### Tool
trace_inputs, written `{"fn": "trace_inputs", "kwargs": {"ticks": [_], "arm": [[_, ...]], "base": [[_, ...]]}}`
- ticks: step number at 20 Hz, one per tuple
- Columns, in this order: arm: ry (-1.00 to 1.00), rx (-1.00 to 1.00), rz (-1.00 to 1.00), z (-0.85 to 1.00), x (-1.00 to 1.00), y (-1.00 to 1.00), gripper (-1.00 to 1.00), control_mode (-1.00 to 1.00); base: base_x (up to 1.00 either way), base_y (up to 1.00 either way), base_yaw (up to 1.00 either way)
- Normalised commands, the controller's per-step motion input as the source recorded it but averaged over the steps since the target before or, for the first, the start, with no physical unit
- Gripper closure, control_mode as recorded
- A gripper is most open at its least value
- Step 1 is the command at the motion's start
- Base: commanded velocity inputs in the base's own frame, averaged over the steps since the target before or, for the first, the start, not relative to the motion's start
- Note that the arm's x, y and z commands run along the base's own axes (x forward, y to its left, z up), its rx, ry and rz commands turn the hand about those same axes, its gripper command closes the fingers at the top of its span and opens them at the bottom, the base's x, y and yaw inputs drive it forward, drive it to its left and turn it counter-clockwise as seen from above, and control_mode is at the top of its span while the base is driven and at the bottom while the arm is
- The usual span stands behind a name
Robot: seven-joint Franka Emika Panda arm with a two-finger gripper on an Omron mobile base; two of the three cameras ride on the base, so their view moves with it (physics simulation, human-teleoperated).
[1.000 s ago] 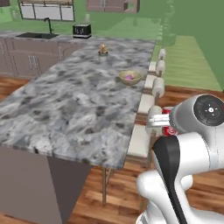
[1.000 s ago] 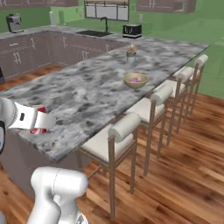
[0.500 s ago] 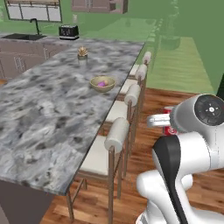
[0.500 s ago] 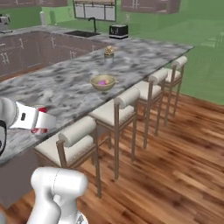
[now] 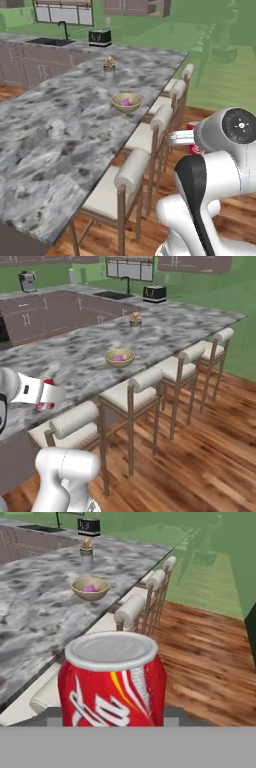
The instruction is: Open the fridge, grab two sodas, and place both sodas inside the bowl with ice on the dining counter.
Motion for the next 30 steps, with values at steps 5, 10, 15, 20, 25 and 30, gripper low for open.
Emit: {"fn": "trace_inputs", "kwargs": {"ticks": [5, 10, 15, 20, 25, 30], "arm": [[0.0, 0.0, 0.0, 0.0, 0.0, 0.0, 1.0, 1.0], [0.0, 0.0, 0.0, 0.0, 0.0, 0.0, 1.0, 1.0], [0.0, 0.0, 0.0, 0.0, 0.0, 0.0, 1.0, 1.0], [0.0, 0.0, 0.0, 0.0, 0.0, 0.0, 1.0, 1.0], [0.0, 0.0, 0.0, 0.0, 0.0, 0.0, 1.0, 1.0], [0.0, 0.0, 0.0, 0.0, 0.0, 0.0, 1.0, 1.0]], "base": [[0.42, -0.76, 0.29], [0.4, -0.8, 0.32], [0.42, -0.69, 0.36], [0.38, -0.62, 0.4], [0.36, -0.57, 0.41], [0.31, -0.39, 0.46]]}}
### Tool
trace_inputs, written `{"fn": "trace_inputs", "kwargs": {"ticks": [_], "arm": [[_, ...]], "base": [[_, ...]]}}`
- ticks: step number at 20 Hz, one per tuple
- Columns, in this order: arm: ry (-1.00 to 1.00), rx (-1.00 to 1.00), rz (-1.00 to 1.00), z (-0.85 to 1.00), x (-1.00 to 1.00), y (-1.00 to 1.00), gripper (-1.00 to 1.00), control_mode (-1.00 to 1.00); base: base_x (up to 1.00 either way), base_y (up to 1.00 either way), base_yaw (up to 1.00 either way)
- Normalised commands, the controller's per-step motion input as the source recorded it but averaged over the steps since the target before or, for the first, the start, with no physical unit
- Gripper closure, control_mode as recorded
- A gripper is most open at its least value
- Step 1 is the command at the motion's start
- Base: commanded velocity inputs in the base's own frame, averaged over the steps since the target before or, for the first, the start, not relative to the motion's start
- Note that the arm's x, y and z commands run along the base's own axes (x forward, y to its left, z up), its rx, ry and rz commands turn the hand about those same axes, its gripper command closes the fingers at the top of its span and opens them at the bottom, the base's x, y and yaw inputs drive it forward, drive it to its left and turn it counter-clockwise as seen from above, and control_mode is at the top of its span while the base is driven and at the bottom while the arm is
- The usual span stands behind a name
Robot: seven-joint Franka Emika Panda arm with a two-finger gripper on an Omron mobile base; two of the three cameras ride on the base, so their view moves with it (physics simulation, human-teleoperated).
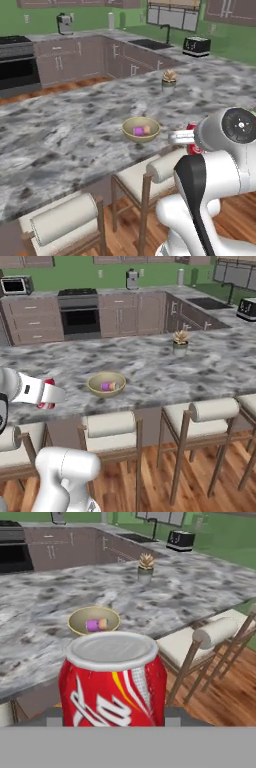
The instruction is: Open the fridge, grab two sodas, and place both sodas inside the bowl with ice on the dining counter.
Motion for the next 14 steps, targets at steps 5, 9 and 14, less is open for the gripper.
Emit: {"fn": "trace_inputs", "kwargs": {"ticks": [5, 9, 14], "arm": [[0.0, 0.0, 0.0, 0.0, 0.0, 0.0, 1.0, 1.0], [0.0, 0.0, 0.0, 0.0, 0.0, 0.0, 1.0, 1.0], [0.0, 0.0, 0.0, 0.0, 0.0, 0.0, 1.0, 1.0]], "base": [[0.35, -0.35, 0.48], [0.37, -0.42, 0.48], [0.39, -0.51, 0.46]]}}
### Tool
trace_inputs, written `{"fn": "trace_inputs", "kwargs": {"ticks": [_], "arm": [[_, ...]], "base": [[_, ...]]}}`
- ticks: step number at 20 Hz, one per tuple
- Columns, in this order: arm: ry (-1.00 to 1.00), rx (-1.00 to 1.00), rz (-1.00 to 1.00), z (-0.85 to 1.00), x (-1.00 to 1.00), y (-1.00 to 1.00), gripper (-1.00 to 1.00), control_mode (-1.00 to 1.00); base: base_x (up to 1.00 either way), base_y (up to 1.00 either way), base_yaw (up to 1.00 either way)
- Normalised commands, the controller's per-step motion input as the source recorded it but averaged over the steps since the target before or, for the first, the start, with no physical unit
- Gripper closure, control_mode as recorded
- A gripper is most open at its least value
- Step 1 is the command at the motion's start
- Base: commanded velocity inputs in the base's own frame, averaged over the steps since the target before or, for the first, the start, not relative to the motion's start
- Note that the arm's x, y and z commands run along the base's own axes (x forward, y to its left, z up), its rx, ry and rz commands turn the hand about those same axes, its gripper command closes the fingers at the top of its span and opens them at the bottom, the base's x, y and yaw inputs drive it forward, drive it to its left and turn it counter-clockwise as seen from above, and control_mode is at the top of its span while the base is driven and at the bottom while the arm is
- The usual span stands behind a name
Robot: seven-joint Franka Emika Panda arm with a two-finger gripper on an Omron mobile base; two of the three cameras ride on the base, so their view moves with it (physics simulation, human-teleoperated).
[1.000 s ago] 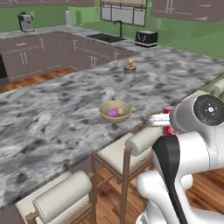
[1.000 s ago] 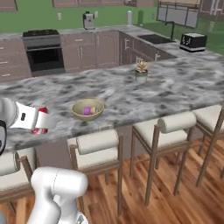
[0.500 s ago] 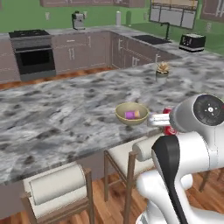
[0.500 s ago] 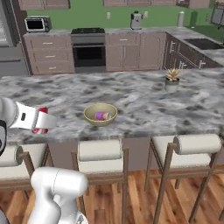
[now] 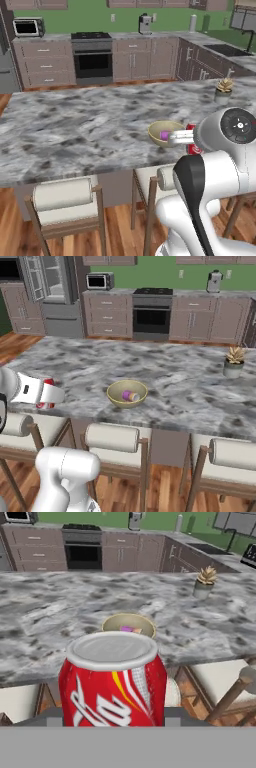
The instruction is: Open the fridge, grab two sodas, and place both sodas inside the bowl with ice on the dining counter.
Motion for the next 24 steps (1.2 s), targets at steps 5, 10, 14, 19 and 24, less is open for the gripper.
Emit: {"fn": "trace_inputs", "kwargs": {"ticks": [5, 10, 14, 19, 24], "arm": [[0.0, 0.0, 0.0, 0.0, 0.0, 0.0, 1.0, 1.0], [0.0, 0.0, 0.0, 0.0, 0.0, 0.0, 1.0, 1.0], [0.16, 0.04, 0.17, -0.03, 0.97, -0.65, 1.0, -1.0], [0.28, 0.02, 0.12, -0.1, 1.0, -0.51, 1.0, -1.0], [0.38, -0.05, 0.08, -0.39, 1.0, -0.15, 1.0, -1.0]], "base": [[0.56, -0.66, 0.35], [0.68, -0.74, 0.24], [0.0, 0.0, 0.0], [0.0, 0.0, 0.0], [0.0, 0.0, 0.0]]}}
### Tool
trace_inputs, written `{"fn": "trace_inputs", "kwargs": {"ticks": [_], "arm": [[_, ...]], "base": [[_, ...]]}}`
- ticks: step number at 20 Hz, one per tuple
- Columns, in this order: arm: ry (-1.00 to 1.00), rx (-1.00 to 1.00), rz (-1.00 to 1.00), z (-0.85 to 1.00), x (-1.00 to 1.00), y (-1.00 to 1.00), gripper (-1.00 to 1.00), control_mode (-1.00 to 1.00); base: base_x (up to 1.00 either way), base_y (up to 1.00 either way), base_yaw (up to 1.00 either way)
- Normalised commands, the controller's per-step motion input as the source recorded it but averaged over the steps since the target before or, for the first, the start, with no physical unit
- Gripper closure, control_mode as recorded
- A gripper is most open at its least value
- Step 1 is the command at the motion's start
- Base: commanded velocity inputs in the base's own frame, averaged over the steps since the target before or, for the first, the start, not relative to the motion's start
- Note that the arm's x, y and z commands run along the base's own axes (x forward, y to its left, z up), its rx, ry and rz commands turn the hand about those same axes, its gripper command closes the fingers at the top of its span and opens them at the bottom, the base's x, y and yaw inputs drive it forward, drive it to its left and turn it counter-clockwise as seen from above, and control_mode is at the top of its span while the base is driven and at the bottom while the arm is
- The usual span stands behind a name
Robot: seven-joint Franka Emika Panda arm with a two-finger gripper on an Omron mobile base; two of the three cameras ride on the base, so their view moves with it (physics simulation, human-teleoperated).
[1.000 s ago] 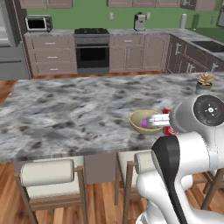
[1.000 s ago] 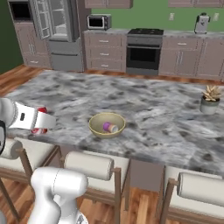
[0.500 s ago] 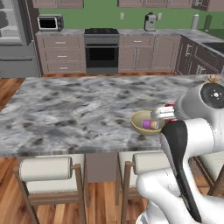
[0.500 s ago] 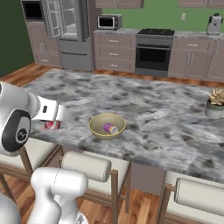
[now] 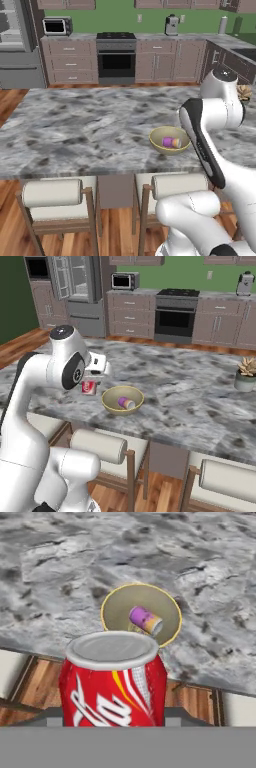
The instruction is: Open the fridge, grab two sodas, and place both sodas inside the bowl with ice on the dining counter.
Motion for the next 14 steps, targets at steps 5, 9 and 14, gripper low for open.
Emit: {"fn": "trace_inputs", "kwargs": {"ticks": [5, 9, 14], "arm": [[0.47, -0.16, 0.03, -0.64, 0.88, -0.03, 1.0, -1.0], [0.34, -0.08, 0.03, -0.59, 0.72, 0.0, 1.0, -1.0], [0.15, -0.02, 0.0, -0.39, 0.34, 0.0, 1.0, -1.0]], "base": [[0.0, 0.0, 0.0], [0.0, 0.0, 0.0], [0.0, 0.0, 0.0]]}}
